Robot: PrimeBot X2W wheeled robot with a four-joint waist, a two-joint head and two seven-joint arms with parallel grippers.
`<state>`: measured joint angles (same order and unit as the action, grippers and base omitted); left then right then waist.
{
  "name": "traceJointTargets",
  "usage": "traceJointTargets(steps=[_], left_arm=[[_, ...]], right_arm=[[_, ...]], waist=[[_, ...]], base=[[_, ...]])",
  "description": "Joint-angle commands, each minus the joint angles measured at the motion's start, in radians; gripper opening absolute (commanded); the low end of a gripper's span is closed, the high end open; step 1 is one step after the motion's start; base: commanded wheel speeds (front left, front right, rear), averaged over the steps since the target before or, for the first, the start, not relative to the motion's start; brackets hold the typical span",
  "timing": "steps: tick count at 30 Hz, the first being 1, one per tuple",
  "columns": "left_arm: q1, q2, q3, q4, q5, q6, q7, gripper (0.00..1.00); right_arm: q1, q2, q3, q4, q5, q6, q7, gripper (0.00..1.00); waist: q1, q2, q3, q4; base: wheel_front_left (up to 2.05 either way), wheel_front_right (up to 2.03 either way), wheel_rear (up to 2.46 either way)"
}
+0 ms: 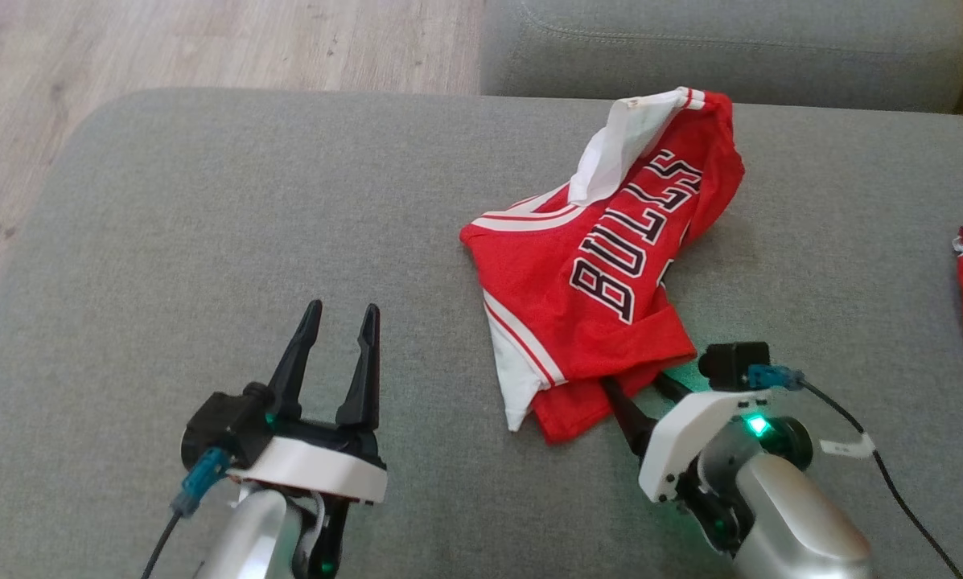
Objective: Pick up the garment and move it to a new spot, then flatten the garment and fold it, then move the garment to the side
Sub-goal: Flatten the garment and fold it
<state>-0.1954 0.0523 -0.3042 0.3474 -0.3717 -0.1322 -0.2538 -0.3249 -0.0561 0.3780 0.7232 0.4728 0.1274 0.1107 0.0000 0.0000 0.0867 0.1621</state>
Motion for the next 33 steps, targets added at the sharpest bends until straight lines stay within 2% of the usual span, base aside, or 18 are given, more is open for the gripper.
traceJointTargets(steps=[1,3,4,5,11,17,22,24,28,31,32,33], left_arm=[[-0.051,0.005,0.024,-0.030,-0.012,0.002,-0.008,1.00],[-0.053,0.004,0.024,-0.029,-0.012,0.002,-0.008,1.00],[-0.054,0.004,0.025,-0.029,-0.012,0.002,-0.008,1.00],[-0.055,0.004,0.025,-0.029,-0.013,0.002,-0.008,1.00],[-0.048,0.003,0.040,-0.024,-0.011,0.002,-0.008,1.00],[-0.029,0.002,0.053,-0.026,-0.006,0.002,-0.008,1.00],[-0.012,0.000,0.053,-0.030,-0.007,0.002,-0.008,1.00],[-0.002,0.000,0.058,-0.030,-0.009,0.002,-0.008,1.00],[0.008,-0.001,0.059,-0.031,-0.011,0.002,-0.008,1.00],[0.012,-0.001,0.058,-0.035,-0.012,0.002,-0.008,1.00],[0.012,-0.002,0.057,-0.036,-0.012,0.002,-0.008,1.00],[0.014,-0.002,0.057,-0.037,-0.012,0.002,-0.008,1.00]], right_arm=[[-0.014,0.006,0.035,0.004,-0.001,0.003,0.012,1.00],[-0.030,0.006,0.055,0.031,-0.004,0.003,0.009,1.00],[-0.038,0.006,0.060,0.043,-0.003,0.003,0.005,0.26],[-0.046,0.006,0.066,0.055,-0.010,0.003,-0.004,0.00],[-0.103,-0.011,0.041,0.120,-0.128,0.003,-0.112,0.00],[-0.149,-0.112,-0.050,0.109,-0.279,0.003,-0.174,0.00],[-0.167,-0.226,-0.118,0.017,-0.418,0.003,-0.143,0.00],[-0.159,-0.266,-0.156,-0.057,-0.476,0.003,-0.108,0.00],[-0.126,-0.295,-0.226,-0.131,-0.563,0.003,-0.059,0.00],[-0.082,-0.265,-0.298,-0.158,-0.597,0.003,-0.013,0.00],[-0.067,-0.246,-0.317,-0.169,-0.600,0.003,-0.004,0.25],[-0.055,-0.225,-0.338,-0.182,-0.598,0.003,0.000,1.00]], waist=[[0.0000,0.0000,0.004,0.004],[0.0000,0.0000,0.007,0.008],[0.0000,0.0000,0.008,0.009],[0.0000,0.0000,0.009,0.010],[0.0000,0.0000,-0.007,-0.003],[0.0000,0.0000,-0.046,-0.036],[0.0000,0.0000,-0.071,-0.060],[0.0000,0.0000,-0.085,-0.070],[0.0000,0.0000,-0.098,-0.079],[0.0000,0.0000,-0.101,-0.084],[0.0000,0.0000,-0.102,-0.086],[0.0000,0.0000,-0.102,-0.089]], base=[[0.00,0.00,0.00],[0.00,0.00,0.00],[0.00,0.00,0.00],[0.00,0.00,0.00],[0.00,0.00,0.00],[0.00,0.00,0.00],[0.00,0.00,0.00],[0.00,0.00,0.00],[0.00,0.00,0.00],[0.00,0.00,0.00],[0.00,0.00,0.00],[0.00,0.00,0.00]])
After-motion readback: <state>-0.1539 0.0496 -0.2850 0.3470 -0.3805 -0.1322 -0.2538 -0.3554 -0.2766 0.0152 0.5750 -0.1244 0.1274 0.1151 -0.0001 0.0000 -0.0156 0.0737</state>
